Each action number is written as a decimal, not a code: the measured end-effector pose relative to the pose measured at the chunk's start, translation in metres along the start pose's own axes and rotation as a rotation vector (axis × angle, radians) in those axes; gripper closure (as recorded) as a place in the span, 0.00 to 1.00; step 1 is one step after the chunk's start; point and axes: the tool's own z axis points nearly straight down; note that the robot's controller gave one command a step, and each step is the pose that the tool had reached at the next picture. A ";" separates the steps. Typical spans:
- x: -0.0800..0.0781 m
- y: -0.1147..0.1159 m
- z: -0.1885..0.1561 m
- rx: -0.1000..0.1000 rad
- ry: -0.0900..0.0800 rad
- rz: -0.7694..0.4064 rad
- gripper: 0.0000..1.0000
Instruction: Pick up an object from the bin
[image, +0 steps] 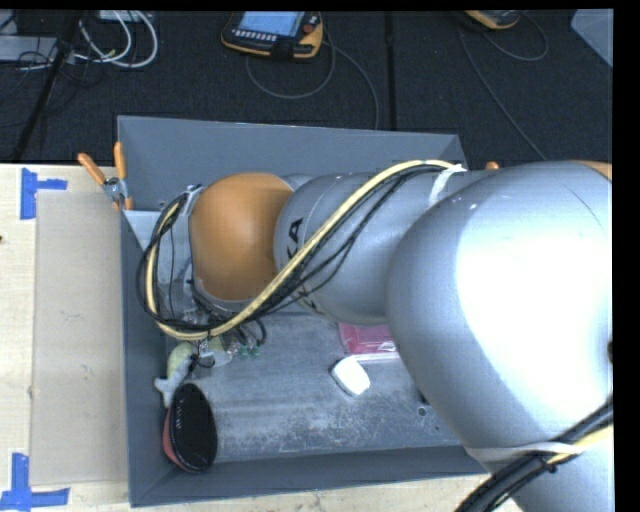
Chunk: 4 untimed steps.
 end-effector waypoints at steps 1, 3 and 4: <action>0.000 0.000 -0.017 0.000 0.001 0.001 1.00; 0.000 0.000 -0.047 0.000 0.001 0.001 1.00; 0.001 0.000 -0.067 0.000 0.003 0.001 1.00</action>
Offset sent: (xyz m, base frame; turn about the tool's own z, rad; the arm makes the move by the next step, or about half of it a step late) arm -0.0001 -0.0001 0.0238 0.0000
